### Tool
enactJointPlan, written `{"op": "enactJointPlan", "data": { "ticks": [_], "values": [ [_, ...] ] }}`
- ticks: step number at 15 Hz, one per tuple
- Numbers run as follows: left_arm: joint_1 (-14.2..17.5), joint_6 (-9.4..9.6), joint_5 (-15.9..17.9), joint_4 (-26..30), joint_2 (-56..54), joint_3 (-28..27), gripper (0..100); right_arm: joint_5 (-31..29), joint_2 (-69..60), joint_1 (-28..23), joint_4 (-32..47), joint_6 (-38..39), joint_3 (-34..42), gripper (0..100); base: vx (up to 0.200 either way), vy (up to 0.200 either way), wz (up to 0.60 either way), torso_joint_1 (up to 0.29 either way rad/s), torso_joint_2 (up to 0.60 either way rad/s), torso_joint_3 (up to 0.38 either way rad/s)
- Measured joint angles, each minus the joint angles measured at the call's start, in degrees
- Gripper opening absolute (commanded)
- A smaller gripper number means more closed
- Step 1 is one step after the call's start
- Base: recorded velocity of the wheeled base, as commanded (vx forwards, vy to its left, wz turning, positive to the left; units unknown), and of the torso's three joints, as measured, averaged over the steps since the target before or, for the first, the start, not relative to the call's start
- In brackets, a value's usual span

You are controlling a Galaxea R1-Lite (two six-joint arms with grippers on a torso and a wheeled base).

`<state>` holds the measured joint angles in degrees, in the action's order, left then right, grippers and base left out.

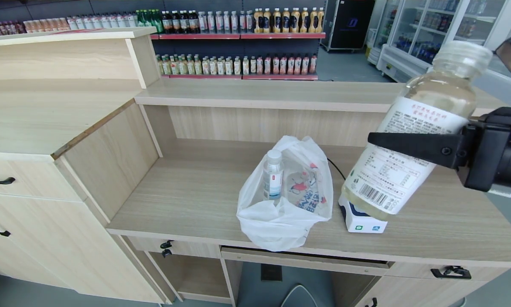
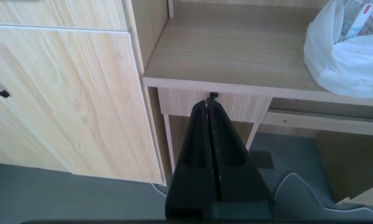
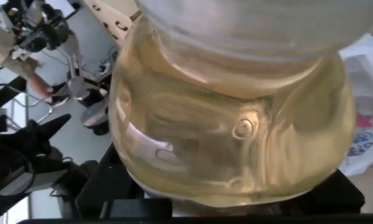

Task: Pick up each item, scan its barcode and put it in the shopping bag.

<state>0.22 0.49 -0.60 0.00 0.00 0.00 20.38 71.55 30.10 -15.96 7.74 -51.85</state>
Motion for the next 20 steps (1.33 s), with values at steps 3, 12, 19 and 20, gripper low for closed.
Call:
{"op": "enactJointPlan", "data": {
  "ticks": [3,12,19,20],
  "values": [
    [0.02,0.00,0.00,0.00,0.00,0.00,0,-0.76,1.44,-11.01,-3.63,-10.45,2.54,0,0.000,0.000,0.00,0.000,0.00,0.000],
    [0.00,-0.02,0.00,0.00,0.00,0.00,0,1.65,11.82,-40.88,-7.33,-54.70,5.51,0,0.000,0.000,0.00,0.000,0.00,0.000],
    [0.02,0.00,0.00,0.00,0.00,0.00,0,18.37,17.57,-50.93,-7.36,-68.41,2.12,0,0.000,0.000,0.34,0.000,0.00,0.003],
    [0.00,0.00,0.00,0.00,0.00,0.00,0,19.87,18.31,-51.57,-7.46,-70.03,1.85,0,0.000,0.000,0.60,-0.002,-0.01,0.002]
  ]
}}
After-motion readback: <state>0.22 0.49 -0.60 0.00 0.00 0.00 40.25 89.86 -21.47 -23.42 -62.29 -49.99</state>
